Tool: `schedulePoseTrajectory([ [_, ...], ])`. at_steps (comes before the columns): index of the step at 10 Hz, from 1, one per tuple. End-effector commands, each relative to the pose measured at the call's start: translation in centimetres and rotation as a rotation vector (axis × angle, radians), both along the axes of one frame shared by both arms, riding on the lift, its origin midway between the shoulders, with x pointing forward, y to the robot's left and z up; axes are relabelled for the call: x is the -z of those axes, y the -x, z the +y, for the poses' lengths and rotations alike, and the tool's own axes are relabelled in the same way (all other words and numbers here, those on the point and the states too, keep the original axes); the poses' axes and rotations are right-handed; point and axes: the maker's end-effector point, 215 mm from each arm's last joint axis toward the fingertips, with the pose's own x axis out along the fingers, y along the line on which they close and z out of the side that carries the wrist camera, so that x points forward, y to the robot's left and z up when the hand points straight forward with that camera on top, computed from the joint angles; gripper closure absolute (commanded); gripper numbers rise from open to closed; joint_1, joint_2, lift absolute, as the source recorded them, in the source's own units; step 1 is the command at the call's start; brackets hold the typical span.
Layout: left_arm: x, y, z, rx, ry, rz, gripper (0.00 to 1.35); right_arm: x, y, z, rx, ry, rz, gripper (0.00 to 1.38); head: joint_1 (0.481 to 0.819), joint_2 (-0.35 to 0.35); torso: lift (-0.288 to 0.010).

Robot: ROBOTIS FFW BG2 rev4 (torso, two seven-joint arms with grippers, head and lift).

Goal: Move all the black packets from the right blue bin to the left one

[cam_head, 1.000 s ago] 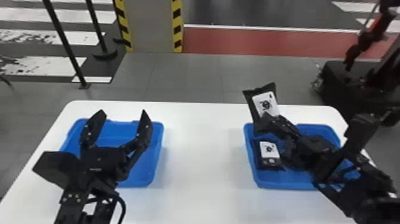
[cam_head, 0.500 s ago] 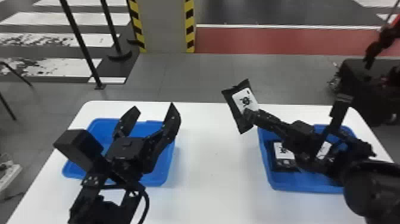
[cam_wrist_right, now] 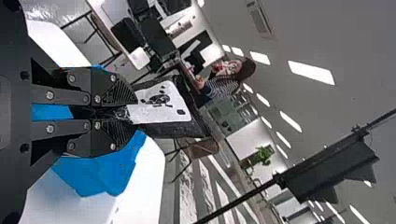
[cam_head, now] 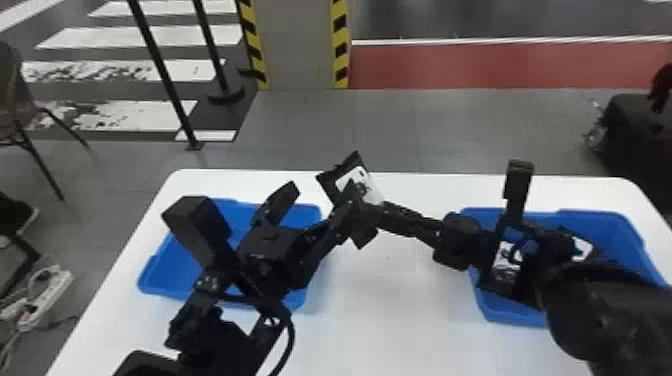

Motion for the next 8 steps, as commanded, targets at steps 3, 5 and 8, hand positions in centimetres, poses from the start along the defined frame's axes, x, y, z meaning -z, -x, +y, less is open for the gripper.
schedulePoseTrajectory([
  [3,1.1,-0.1,-0.8,0.034,-0.021,0.043,0.13,-2.2,1.7,4.3,-0.107,-0.045,-0.018,1.06,0.695,0.135,-0.110],
  [5,0.5,-0.4,0.6,-0.009,-0.030,0.019,0.14,-2.1,3.0,6.2,-0.152,-0.061,-0.002,1.06,0.695,0.168,-0.110],
  [8,1.7,-0.9,4.3,-0.108,-0.082,0.039,0.14,-2.1,3.9,7.1,-0.178,-0.063,-0.001,1.06,0.695,0.241,-0.110],
])
